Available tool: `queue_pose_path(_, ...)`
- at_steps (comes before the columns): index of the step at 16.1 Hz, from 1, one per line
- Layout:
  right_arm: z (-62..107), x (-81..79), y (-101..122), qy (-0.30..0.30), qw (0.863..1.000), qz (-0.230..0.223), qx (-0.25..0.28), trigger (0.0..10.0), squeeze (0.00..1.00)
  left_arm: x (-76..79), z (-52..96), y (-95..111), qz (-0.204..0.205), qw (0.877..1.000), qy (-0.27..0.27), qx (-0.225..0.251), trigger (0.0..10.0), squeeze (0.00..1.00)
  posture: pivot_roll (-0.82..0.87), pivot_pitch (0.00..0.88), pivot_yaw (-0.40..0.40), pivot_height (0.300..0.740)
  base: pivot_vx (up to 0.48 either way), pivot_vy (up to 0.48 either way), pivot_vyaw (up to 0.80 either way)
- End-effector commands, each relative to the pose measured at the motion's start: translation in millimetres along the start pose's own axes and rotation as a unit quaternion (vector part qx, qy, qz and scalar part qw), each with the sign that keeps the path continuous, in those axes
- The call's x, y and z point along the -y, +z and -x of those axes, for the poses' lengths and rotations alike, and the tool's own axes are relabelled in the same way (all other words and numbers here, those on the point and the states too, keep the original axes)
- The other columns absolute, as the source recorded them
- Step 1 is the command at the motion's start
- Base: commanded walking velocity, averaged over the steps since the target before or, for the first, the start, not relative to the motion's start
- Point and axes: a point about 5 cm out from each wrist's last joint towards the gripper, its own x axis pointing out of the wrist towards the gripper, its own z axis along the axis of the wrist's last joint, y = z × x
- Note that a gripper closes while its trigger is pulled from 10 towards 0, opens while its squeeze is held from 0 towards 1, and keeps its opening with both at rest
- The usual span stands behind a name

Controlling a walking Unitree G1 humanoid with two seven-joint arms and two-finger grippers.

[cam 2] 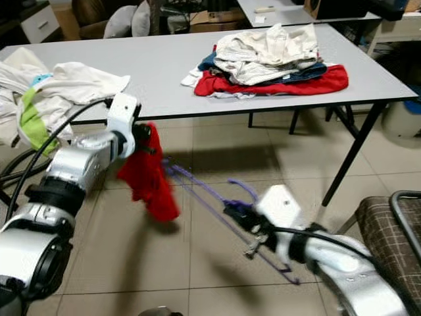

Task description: Hang hanger

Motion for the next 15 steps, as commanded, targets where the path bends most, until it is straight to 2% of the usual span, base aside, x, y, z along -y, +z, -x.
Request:
queue_pose_path(1,-5.5,-1.4,2,0.004,1.000,0.006,0.004,10.0,0.00,-0.3,0.4,15,0.006,1.000,-0.006,0.022,0.0,0.00,-0.04,0.000,0.154,0.740,0.000,0.000,0.00)
queue_pose_path(3,-14.4,-2.8,1,-0.002,1.000,0.014,0.004,10.0,0.00,-0.7,0.3,16,-0.014,0.999,-0.008,0.031,0.0,0.00,-0.04,0.000,0.171,0.740,0.000,0.000,0.00)
queue_pose_path(4,-16.6,-0.5,-1,-0.027,1.000,0.015,0.003,10.0,0.00,-2.5,1.6,16,-0.015,0.999,-0.007,0.044,0.0,0.00,-0.04,0.000,0.173,0.740,0.000,0.000,0.00)
queue_pose_path(5,-18.9,3.7,-6,-0.071,0.997,0.001,-0.002,10.0,0.00,-5.1,4.8,14,-0.010,0.997,-0.009,0.074,3.6,0.00,-0.05,0.000,0.181,0.740,0.000,0.000,0.00)
queue_pose_path(6,-21.2,7.2,-14,-0.118,0.992,-0.038,-0.003,10.0,0.00,-9.0,9.6,3,-0.002,0.997,-0.003,0.077,10.0,0.00,-0.05,0.000,0.180,0.740,0.000,0.000,0.00)
queue_pose_path(8,-24.7,6.3,-35,-0.160,0.985,-0.038,-0.043,10.0,0.00,-16.3,22.1,-37,0.041,0.998,0.044,0.035,10.0,0.00,-0.06,0.000,0.161,0.740,0.000,0.000,0.40)
queue_pose_path(9,-25.4,8.4,-38,-0.172,0.983,-0.046,-0.045,10.0,0.00,-17.4,25.2,-49,0.049,0.997,0.052,0.013,10.0,0.00,-0.06,0.000,0.157,0.740,0.000,0.000,0.80)
queue_pose_path(10,-26.9,17.4,-38,-0.195,0.979,-0.050,-0.045,10.0,0.00,-21.0,32.5,-68,0.080,0.994,0.078,-0.001,10.0,0.00,-0.07,0.000,0.140,0.740,0.000,0.000,0.80)
queue_pose_path(12,-26.8,27.5,-37,-0.209,0.976,-0.051,-0.039,10.0,0.00,-19.3,42.2,-85,0.114,0.990,0.081,0.009,10.0,0.00,-0.04,0.000,0.104,0.740,0.000,0.000,0.80)
queue_pose_path(13,-25.7,38.8,-42,-0.235,0.970,-0.048,-0.039,10.0,0.00,-18.3,53.6,-102,0.052,0.993,0.110,0.003,10.0,0.00,-0.04,0.000,0.102,0.740,0.000,0.000,0.80)
queue_pose_path(14,-24.1,44.1,-45,-0.254,0.965,-0.043,-0.041,10.0,0.00,-18.0,55.6,-105,0.033,0.993,0.116,0.001,10.0,0.00,-0.03,0.000,0.098,0.740,0.000,0.000,0.80)
queue_pose_path(15,-21.3,51.4,-49,-0.280,0.958,-0.045,-0.041,10.0,0.00,-15.9,59.5,-109,0.038,0.991,0.125,0.000,10.0,0.00,-0.03,0.000,0.095,0.740,0.000,0.000,0.80)
